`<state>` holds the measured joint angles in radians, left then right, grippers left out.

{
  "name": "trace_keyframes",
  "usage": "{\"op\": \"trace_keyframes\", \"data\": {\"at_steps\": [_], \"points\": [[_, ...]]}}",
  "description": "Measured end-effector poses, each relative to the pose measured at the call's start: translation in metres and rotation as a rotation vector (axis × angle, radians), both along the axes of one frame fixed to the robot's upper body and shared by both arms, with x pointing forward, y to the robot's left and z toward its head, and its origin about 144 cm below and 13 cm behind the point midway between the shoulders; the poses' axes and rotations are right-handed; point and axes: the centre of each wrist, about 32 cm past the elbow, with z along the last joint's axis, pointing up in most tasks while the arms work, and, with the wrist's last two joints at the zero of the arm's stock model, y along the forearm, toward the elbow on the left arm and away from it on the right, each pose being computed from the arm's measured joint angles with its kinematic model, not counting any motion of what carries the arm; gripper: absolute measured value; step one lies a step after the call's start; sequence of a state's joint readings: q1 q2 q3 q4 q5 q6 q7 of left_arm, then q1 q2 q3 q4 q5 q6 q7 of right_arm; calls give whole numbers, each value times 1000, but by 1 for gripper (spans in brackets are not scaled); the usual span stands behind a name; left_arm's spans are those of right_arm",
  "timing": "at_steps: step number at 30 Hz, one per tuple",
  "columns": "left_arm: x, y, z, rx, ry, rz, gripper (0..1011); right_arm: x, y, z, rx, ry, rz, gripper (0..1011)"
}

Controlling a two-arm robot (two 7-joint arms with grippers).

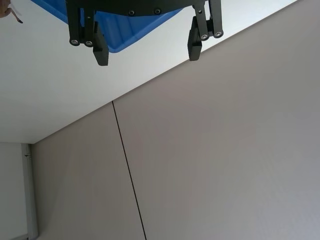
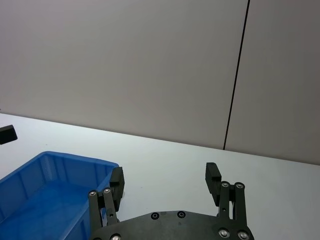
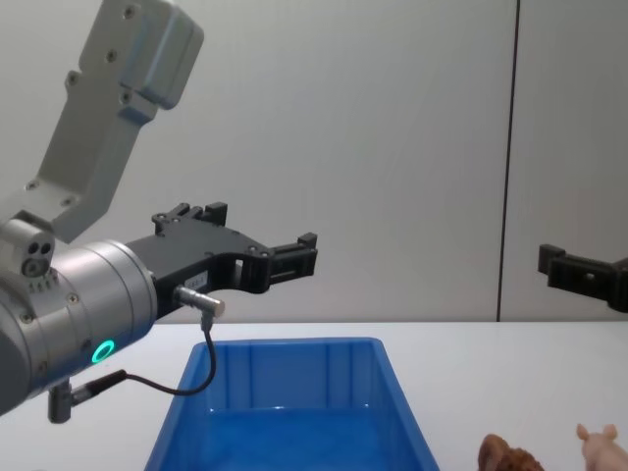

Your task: Pick up the two dolls from the table and place them into the box.

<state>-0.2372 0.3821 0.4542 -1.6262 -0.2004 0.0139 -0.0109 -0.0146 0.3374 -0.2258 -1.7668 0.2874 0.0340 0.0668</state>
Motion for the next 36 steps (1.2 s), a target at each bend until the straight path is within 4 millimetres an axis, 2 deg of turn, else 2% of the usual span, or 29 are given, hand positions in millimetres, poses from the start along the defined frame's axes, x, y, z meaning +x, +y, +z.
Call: {"op": "trace_keyframes", "data": {"at_steps": [27,36], "points": [[0,0,0,0,0,0,1001,0,-1,0,0,1,0,1001],[0,0,0,0,0,0,1001,2,-11,-1,0,45,12,1001]]}}
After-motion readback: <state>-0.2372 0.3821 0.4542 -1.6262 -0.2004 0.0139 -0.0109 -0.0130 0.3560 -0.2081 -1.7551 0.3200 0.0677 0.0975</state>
